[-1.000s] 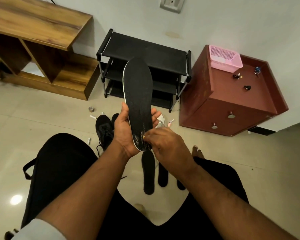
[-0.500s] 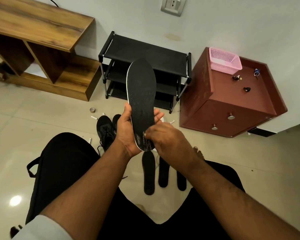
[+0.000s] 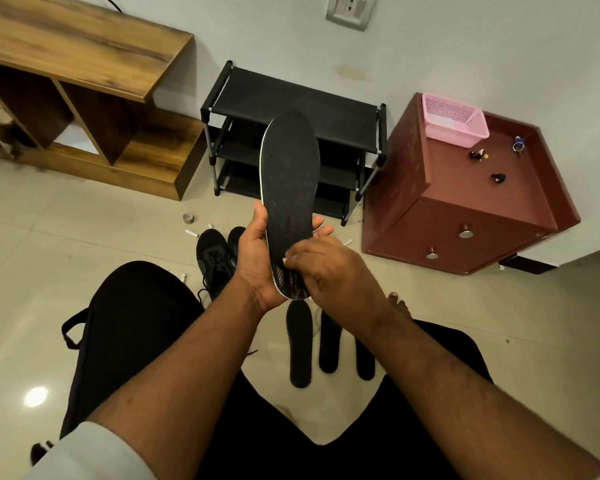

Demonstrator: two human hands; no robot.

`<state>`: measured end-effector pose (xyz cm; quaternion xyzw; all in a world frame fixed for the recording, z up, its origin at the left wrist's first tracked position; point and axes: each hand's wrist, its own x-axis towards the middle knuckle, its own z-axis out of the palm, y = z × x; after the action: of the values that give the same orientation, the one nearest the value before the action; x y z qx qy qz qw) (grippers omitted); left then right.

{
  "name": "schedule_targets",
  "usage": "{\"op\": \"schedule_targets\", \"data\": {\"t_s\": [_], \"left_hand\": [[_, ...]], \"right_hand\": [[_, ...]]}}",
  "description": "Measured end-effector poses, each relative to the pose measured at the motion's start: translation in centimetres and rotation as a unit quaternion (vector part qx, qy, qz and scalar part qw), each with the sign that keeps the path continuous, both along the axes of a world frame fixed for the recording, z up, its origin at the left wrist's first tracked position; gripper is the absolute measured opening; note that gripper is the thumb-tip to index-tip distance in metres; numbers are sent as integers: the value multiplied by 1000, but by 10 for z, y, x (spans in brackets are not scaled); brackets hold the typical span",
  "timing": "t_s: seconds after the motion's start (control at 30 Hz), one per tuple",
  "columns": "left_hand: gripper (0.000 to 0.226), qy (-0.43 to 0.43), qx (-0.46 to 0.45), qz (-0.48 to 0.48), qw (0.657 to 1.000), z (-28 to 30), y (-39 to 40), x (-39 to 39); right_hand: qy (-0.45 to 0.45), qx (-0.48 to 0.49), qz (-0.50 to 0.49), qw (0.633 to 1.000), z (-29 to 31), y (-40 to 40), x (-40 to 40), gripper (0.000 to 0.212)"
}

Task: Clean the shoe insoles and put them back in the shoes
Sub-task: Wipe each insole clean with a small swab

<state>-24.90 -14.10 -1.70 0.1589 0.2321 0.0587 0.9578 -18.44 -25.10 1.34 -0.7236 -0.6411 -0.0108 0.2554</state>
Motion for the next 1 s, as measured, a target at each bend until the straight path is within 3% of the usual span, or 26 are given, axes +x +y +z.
{"op": "schedule_targets", "data": {"t_s": [0.17,0.43,0.63,1.0], "left_hand": [[89,15,-9,28,999,-5,3,4],[86,12,-24,-26,999,0,-4,0],[93,37,-25,31,999,-3,3,3],[89,37,-12,-41,998,3,-2,1]], "right_hand": [[12,10,19,1000,-14,-20,-18,26],[34,39,12,999,6,14,-11,32],[33,-4,61,998,-9,-14,-13,26],[37,44,27,998,3,12,-11,30]]}}
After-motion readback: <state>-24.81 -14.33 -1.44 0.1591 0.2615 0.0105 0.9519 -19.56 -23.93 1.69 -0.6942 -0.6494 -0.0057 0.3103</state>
